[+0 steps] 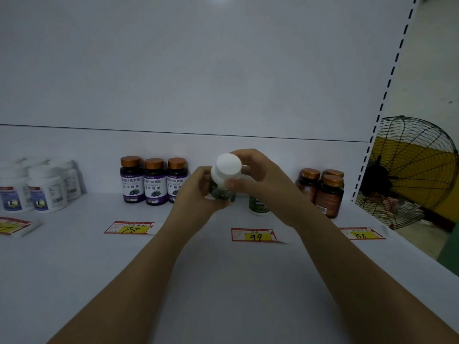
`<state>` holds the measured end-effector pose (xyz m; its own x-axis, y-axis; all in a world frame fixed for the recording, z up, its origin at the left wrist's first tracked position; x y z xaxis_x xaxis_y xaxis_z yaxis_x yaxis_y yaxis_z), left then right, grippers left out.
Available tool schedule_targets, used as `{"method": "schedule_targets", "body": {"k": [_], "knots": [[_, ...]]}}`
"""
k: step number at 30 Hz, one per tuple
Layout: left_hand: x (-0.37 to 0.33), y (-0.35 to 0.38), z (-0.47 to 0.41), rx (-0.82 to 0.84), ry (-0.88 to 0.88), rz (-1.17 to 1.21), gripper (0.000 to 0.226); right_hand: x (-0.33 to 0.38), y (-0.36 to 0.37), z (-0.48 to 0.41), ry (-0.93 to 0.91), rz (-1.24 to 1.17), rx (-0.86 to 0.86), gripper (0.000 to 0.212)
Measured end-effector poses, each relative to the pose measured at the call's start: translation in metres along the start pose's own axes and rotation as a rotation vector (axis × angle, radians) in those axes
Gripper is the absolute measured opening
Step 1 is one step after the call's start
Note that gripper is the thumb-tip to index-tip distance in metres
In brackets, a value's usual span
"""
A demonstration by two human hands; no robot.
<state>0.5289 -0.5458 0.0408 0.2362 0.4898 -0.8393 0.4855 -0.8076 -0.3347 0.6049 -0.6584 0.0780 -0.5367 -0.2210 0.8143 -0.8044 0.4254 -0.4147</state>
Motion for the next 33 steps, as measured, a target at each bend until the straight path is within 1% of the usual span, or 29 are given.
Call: {"method": "schedule_targets", "body": {"k": [3, 6, 10, 13, 15, 17, 20, 23, 27, 30, 33], "knots": [[-0.006, -0.008, 0.0, -0.115, 0.084, -0.131, 0.054, 0.006, 0.011, -0.001, -0.088, 0.116, 0.051, 0.047], [-0.008, -0.011, 0.0, -0.163, 0.117, -0.206, 0.055, 0.008, 0.015, -0.001, -0.136, 0.162, 0.065, 0.047], [-0.009, -0.01, 0.0, -0.139, 0.103, -0.207, 0.057, 0.007, 0.014, -0.001, -0.134, 0.159, 0.056, 0.047], [-0.009, -0.005, 0.001, -0.038, 0.048, -0.069, 0.058, 0.008, 0.007, 0.0, -0.105, 0.09, -0.001, 0.044], [-0.01, 0.003, 0.002, 0.071, -0.03, 0.026, 0.057, 0.006, -0.002, 0.002, -0.041, 0.007, -0.06, 0.038], [-0.011, 0.012, 0.003, 0.16, -0.117, 0.09, 0.059, -0.004, -0.011, 0.003, 0.059, -0.042, -0.119, 0.035], [-0.009, 0.022, 0.007, 0.266, -0.239, 0.207, 0.069, -0.025, -0.017, 0.002, 0.266, -0.084, -0.161, 0.046], [-0.005, 0.027, 0.009, 0.333, -0.334, 0.283, 0.066, -0.04, -0.012, 0.004, 0.461, -0.169, -0.142, 0.052], [0.0, 0.03, 0.011, 0.364, -0.414, 0.335, 0.066, -0.042, -0.005, 0.009, 0.497, -0.306, -0.097, 0.046], [0.001, 0.03, 0.013, 0.384, -0.417, 0.352, 0.064, -0.043, -0.005, 0.01, 0.512, -0.314, -0.104, 0.048], [0.001, 0.032, 0.012, 0.389, -0.41, 0.35, 0.06, -0.043, -0.006, 0.011, 0.519, -0.304, -0.111, 0.045]]}}
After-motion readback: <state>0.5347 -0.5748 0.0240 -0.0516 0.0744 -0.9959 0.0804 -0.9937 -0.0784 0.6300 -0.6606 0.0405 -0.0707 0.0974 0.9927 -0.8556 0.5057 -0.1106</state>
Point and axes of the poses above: each hand's wrist, its own z-axis away from the middle knuckle, its own y-axis out of the palm, x = y × z, the point moved 6 cm from there along -z, towards the middle knuckle, and after that the axes turned 12 degrees about x, right-handed, at the moved point
